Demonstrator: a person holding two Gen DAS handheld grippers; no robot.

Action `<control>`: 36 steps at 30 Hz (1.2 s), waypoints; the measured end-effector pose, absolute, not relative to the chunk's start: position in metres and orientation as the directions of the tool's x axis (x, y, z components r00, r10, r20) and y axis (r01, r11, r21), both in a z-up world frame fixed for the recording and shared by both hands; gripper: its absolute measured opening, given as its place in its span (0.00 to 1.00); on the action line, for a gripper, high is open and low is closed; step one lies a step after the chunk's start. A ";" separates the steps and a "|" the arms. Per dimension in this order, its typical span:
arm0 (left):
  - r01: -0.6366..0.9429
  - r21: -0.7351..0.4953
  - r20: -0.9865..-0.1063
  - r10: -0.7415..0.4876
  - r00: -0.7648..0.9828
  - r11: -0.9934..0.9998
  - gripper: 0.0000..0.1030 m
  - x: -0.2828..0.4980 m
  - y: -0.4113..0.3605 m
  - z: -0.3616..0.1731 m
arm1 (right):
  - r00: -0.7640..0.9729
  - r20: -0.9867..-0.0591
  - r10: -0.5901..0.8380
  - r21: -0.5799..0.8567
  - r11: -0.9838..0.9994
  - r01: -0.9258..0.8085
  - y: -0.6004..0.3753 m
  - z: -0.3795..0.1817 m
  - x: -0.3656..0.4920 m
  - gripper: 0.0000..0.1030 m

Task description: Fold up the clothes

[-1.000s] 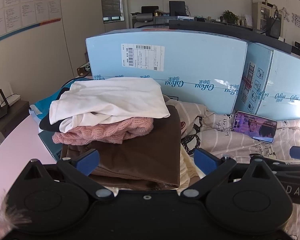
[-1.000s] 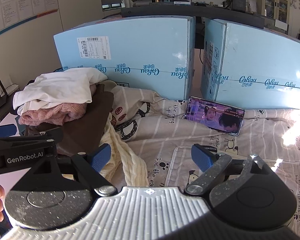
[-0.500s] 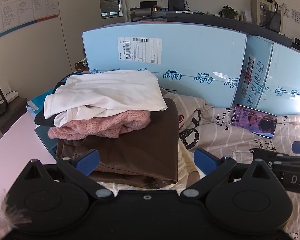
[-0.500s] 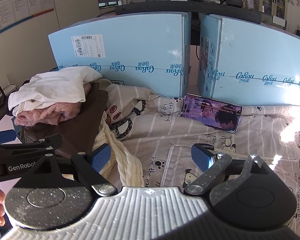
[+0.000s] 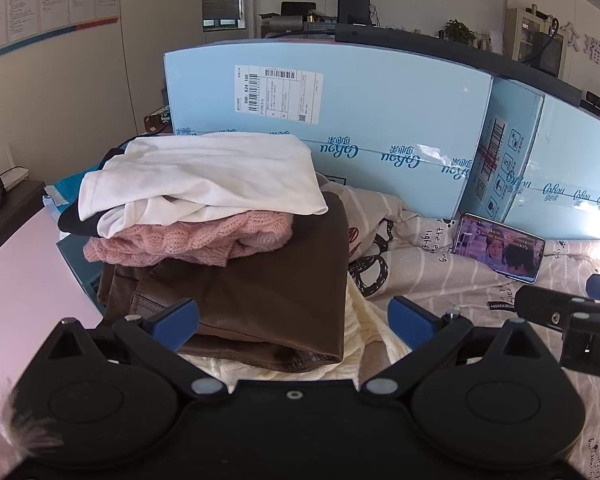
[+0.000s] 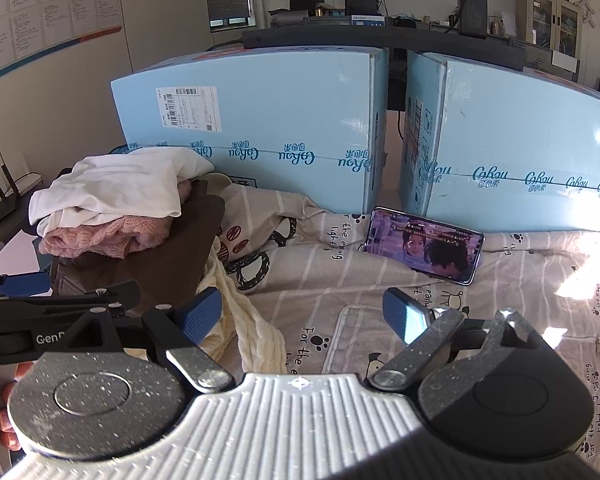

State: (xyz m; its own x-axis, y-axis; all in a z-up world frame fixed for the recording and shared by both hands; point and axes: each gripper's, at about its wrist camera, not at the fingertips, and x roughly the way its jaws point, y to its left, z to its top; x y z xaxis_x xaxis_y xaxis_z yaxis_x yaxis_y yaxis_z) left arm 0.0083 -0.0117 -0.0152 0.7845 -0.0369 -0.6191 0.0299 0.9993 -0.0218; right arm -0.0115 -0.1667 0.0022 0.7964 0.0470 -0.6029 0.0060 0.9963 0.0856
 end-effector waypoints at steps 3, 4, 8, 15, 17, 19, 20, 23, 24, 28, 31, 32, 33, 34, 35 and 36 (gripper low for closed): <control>0.037 -0.034 -0.607 -0.050 0.793 0.999 1.00 0.007 -0.012 -0.014 | 0.801 -0.597 0.042 0.090 0.996 0.015 -0.169 0.004 -0.012 0.84; 0.038 -0.037 -0.603 -0.052 0.796 0.999 1.00 0.007 -0.011 -0.014 | 0.805 -0.592 0.041 0.091 0.996 0.016 -0.170 0.004 -0.013 0.84; 0.027 -0.040 -0.591 -0.045 0.805 0.999 1.00 0.007 -0.007 -0.013 | 0.814 -0.578 0.053 0.105 0.994 0.009 -0.168 0.005 -0.011 0.84; 0.000 -0.045 -0.589 -0.027 0.807 0.999 1.00 0.011 0.008 -0.011 | 0.828 -0.555 0.080 0.117 0.993 -0.018 -0.164 0.008 -0.008 0.84; -0.004 -0.043 -0.584 -0.022 0.811 0.999 1.00 0.013 0.013 -0.011 | 0.828 -0.554 0.085 0.116 0.993 -0.025 -0.163 0.008 -0.006 0.84; -0.013 -0.039 -0.579 -0.012 0.815 0.999 1.00 0.014 0.016 -0.010 | 0.828 -0.554 0.088 0.113 0.993 -0.030 -0.162 0.008 -0.004 0.84; -0.014 -0.037 -0.579 -0.009 0.815 0.999 1.00 0.015 0.018 -0.010 | 0.828 -0.553 0.090 0.113 0.993 -0.032 -0.161 0.008 -0.003 0.84; -0.017 -0.027 -0.584 -0.002 0.812 0.999 1.00 0.016 0.022 -0.010 | 0.830 -0.549 0.098 0.113 0.993 -0.042 -0.157 0.008 0.000 0.84; -0.017 -0.024 -0.584 -0.001 0.812 1.000 1.00 0.017 0.024 -0.010 | 0.832 -0.546 0.101 0.113 0.992 -0.046 -0.156 0.008 0.000 0.84; -0.020 -0.016 -0.578 0.007 0.816 1.000 1.00 0.018 0.031 -0.009 | 0.834 -0.540 0.114 0.113 0.992 -0.063 -0.149 0.008 0.007 0.84; -0.026 -0.014 -0.577 0.013 0.817 1.000 1.00 0.023 0.040 -0.007 | 0.837 -0.530 0.136 0.117 0.989 -0.086 -0.142 0.009 0.014 0.84; -0.036 -0.012 -0.575 0.022 0.818 0.999 1.00 0.025 0.043 -0.007 | 0.839 -0.525 0.144 0.119 0.988 -0.095 -0.140 0.010 0.017 0.84; -0.044 -0.013 -0.571 0.028 0.821 0.999 1.00 0.028 0.049 -0.006 | 0.840 -0.522 0.150 0.121 0.987 -0.101 -0.138 0.011 0.020 0.84; -0.051 -0.016 -0.566 0.033 0.824 0.999 1.00 0.030 0.054 -0.005 | 0.842 -0.515 0.159 0.123 0.986 -0.111 -0.135 0.013 0.025 0.84; -0.060 -0.024 -0.560 0.036 0.828 0.998 1.00 0.033 0.062 -0.004 | 0.845 -0.508 0.168 0.124 0.985 -0.121 -0.133 0.015 0.030 0.84; -0.065 -0.033 -0.552 0.036 0.833 0.997 1.00 0.036 0.069 -0.002 | 0.848 -0.501 0.176 0.125 0.984 -0.130 -0.130 0.016 0.035 0.84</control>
State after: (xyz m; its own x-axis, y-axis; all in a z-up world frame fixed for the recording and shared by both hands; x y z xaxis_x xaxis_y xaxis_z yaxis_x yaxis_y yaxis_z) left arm 0.0358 0.0692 -0.0019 0.8331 0.0361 -0.5520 -0.0649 0.9974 -0.0327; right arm 0.0351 -0.1304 0.0164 0.8476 0.1761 -0.5006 -0.1303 0.9835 0.1253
